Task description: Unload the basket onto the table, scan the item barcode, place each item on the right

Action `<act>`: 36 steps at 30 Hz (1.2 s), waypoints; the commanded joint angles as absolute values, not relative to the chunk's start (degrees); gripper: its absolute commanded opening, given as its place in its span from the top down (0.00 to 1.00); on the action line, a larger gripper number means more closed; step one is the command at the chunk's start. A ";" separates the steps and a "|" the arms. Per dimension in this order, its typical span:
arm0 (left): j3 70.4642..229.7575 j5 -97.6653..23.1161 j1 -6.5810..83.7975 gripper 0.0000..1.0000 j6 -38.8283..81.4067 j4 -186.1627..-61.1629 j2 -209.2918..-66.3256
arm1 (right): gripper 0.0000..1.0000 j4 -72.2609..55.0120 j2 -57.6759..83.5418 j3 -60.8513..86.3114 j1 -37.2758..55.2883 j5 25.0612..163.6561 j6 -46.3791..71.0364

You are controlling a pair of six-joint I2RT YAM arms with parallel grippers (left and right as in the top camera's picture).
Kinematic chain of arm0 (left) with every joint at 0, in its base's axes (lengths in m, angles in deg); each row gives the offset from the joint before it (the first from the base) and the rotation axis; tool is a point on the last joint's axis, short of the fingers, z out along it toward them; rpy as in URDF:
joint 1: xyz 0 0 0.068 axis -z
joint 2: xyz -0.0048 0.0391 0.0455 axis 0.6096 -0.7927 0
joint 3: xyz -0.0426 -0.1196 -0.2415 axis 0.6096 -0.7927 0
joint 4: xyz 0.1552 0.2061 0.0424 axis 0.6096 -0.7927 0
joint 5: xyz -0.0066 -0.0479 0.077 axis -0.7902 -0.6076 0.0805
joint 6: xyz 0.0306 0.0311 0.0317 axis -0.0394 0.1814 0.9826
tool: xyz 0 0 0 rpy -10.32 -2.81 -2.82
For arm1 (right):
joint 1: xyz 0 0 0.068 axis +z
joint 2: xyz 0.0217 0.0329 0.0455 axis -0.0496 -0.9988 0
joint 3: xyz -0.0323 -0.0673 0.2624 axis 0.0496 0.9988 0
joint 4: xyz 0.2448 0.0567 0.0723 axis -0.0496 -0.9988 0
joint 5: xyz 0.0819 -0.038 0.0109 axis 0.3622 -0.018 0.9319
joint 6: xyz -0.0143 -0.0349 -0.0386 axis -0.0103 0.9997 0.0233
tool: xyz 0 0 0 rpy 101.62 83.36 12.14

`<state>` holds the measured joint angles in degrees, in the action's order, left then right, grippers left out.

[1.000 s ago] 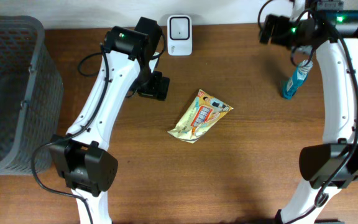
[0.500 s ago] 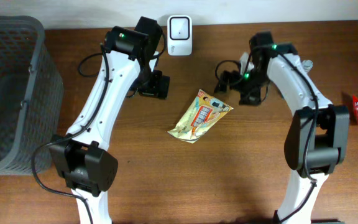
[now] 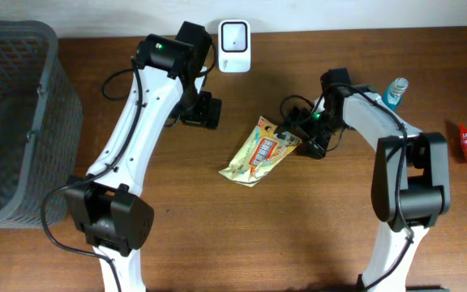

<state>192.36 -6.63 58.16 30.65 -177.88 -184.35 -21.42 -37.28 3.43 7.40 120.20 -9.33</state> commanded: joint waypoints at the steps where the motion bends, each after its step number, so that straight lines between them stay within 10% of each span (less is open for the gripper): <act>1: 192.08 -6.85 58.01 0.01 29.93 -178.27 -184.99 | 0.27 -16.24 -37.59 6.64 7.40 120.38 -13.70; 3: 192.08 -6.87 58.01 0.00 29.93 -178.43 -184.99 | 0.49 -16.00 -37.81 6.64 7.38 120.16 -13.64; 4: 192.08 -6.87 58.09 0.11 29.93 -178.51 -185.07 | 0.77 -15.83 -37.79 6.60 7.38 120.14 -12.41; 6: 192.01 -6.96 58.47 0.34 29.96 -178.82 -185.18 | 0.96 -15.72 -37.76 6.32 7.29 120.18 -10.03; 9: 191.60 -11.42 59.14 0.51 33.06 -180.22 -185.21 | 0.96 -17.88 -36.74 4.72 7.22 120.18 -6.34; 14: 187.55 -25.19 61.07 0.31 42.63 -180.37 -185.21 | 0.96 -21.82 -32.50 -0.81 7.27 120.38 -0.96; 16: 184.69 -25.71 61.61 0.02 42.61 -179.23 -185.21 | 0.96 -22.16 -29.94 -3.21 6.98 120.40 -0.94; 27: 173.34 -60.44 61.98 0.01 63.92 -167.65 -185.23 | 0.96 -22.06 -22.31 -8.96 4.65 124.01 -8.17; 36: 171.77 -35.85 67.97 0.01 52.84 -158.67 -184.51 | 0.96 -26.73 -22.53 -8.92 4.69 113.87 -17.66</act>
<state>172.16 -50.85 65.70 59.64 -160.50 -184.77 -26.32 -23.16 -8.13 4.73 116.75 -14.64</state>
